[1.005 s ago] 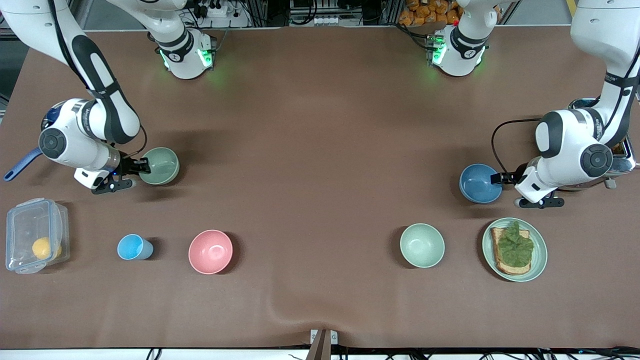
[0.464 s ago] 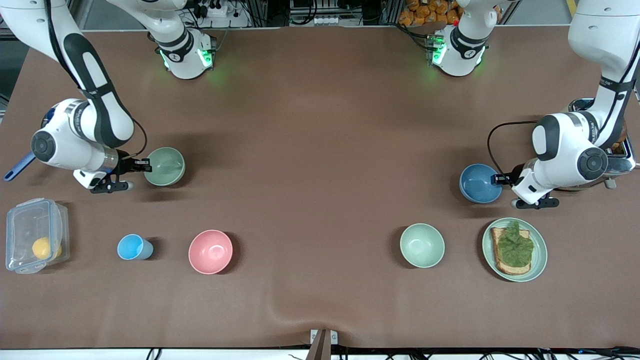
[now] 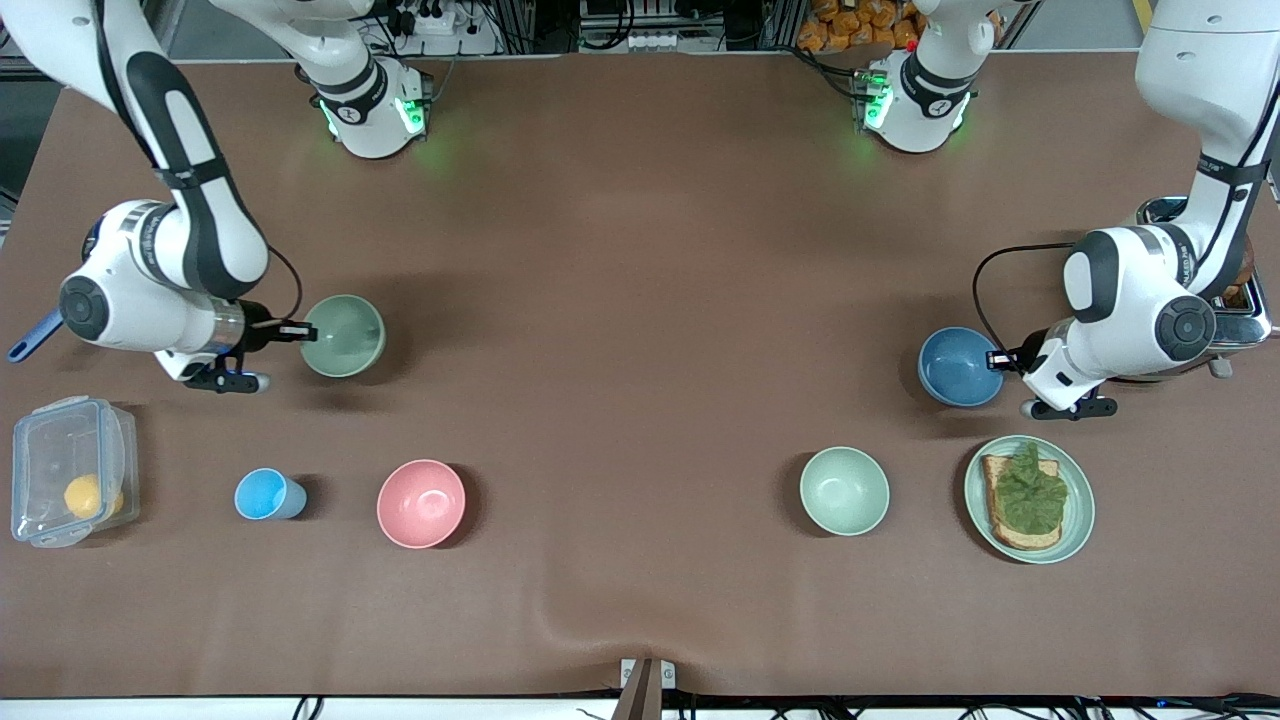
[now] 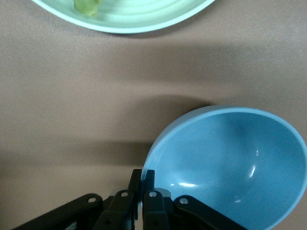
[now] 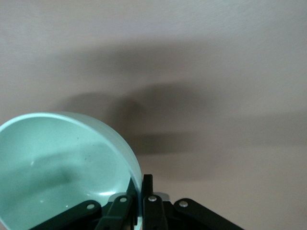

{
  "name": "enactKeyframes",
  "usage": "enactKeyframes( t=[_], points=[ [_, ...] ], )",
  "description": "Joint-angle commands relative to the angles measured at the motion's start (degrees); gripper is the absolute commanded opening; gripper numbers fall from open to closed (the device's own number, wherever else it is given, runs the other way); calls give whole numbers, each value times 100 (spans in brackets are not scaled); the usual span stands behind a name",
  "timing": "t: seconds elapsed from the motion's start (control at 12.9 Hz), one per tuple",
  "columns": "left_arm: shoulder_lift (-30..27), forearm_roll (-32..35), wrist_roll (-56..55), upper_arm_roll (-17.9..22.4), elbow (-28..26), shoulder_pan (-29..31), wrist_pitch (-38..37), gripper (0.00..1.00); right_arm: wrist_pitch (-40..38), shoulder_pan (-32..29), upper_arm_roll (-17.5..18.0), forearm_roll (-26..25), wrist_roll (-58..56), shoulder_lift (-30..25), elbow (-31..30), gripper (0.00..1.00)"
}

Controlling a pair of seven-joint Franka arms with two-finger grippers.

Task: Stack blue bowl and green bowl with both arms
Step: 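Carry the green bowl with the right gripper while the left gripper carries the blue bowl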

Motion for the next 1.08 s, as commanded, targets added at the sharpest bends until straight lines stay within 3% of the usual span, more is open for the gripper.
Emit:
enactKeyframes(
  t=[0.0,0.39,0.54,0.77,1.0],
  points=[
    [10,-208,-14,-47,101,-29,77,0,-185,714,6,136,1242,-459,-118,0],
    [-491,-217,-5,-468,258,6,-11,0,173,2401,-3,1129,3424,-469,-5,0],
    [-605,-217,30,-495,408,49,-291,0,638,3121,-3,1147,4547,-321,144,0],
    [-711,-226,-101,-740,706,6,-511,0,1325,4150,-12,1147,6200,416,819,0],
    [-676,-235,-460,-1004,1198,-29,-985,0,1947,4723,-12,1156,7257,1006,1349,0]
  ],
)
